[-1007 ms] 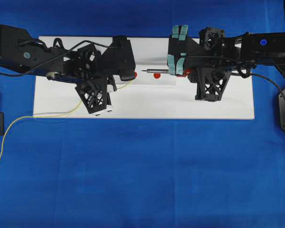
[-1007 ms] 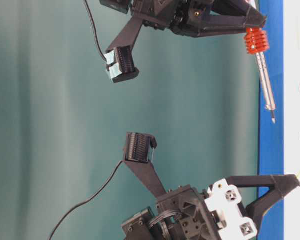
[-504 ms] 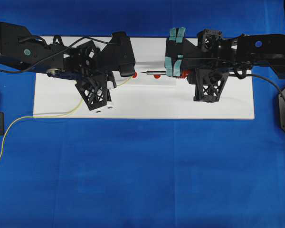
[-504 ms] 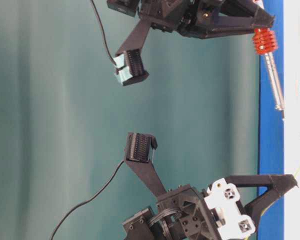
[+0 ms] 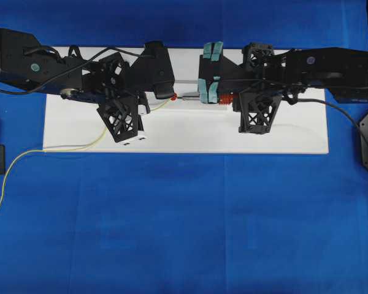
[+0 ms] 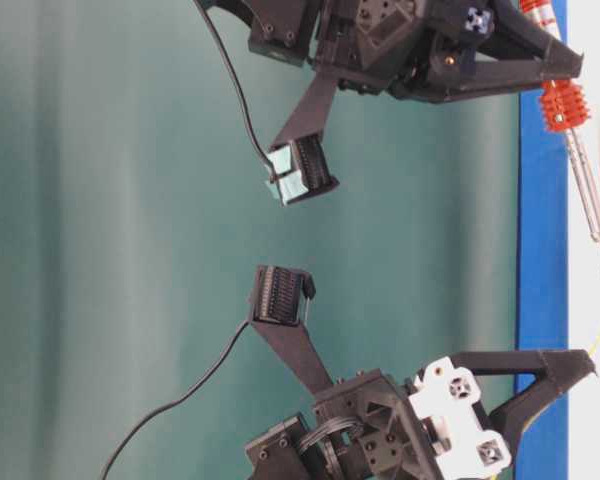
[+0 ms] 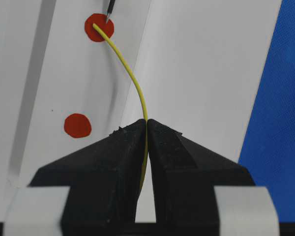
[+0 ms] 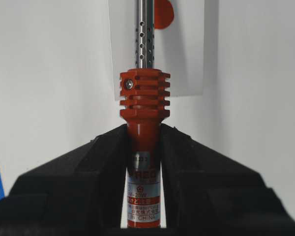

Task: Touch the tip of the soldering iron to the tip of the solder at the mark.
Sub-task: 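Move the left gripper right, bringing the solder tip toward the iron tip, then hold the solder tip against the iron tip above the red dot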

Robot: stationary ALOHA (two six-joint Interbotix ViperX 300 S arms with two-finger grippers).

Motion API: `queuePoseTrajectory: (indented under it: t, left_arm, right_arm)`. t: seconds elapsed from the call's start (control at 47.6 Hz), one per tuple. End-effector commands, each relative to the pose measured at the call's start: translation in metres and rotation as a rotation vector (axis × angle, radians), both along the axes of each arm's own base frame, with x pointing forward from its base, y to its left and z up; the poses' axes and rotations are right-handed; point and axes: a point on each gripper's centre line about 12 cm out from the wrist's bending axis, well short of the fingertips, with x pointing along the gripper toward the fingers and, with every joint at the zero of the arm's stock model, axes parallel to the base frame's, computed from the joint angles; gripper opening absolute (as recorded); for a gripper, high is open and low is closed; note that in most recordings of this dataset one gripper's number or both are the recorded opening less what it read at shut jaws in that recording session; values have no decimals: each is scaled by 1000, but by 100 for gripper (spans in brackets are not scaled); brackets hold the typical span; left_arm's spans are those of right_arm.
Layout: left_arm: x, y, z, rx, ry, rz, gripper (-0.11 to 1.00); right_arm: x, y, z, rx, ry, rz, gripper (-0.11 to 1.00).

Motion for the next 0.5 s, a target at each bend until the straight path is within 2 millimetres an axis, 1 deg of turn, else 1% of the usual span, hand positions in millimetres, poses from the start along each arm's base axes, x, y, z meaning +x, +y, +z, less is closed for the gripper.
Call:
queuePoseTrajectory:
  t: [0.0, 0.483]
  left_arm:
    - [2, 0, 7, 5, -23, -4, 2]
    - [2, -3, 7, 3, -21, -9, 2]
  right_arm:
    - [7, -1, 9, -8, -37, 3, 6]
    - [7, -2, 8, -8, -34, 3, 6]
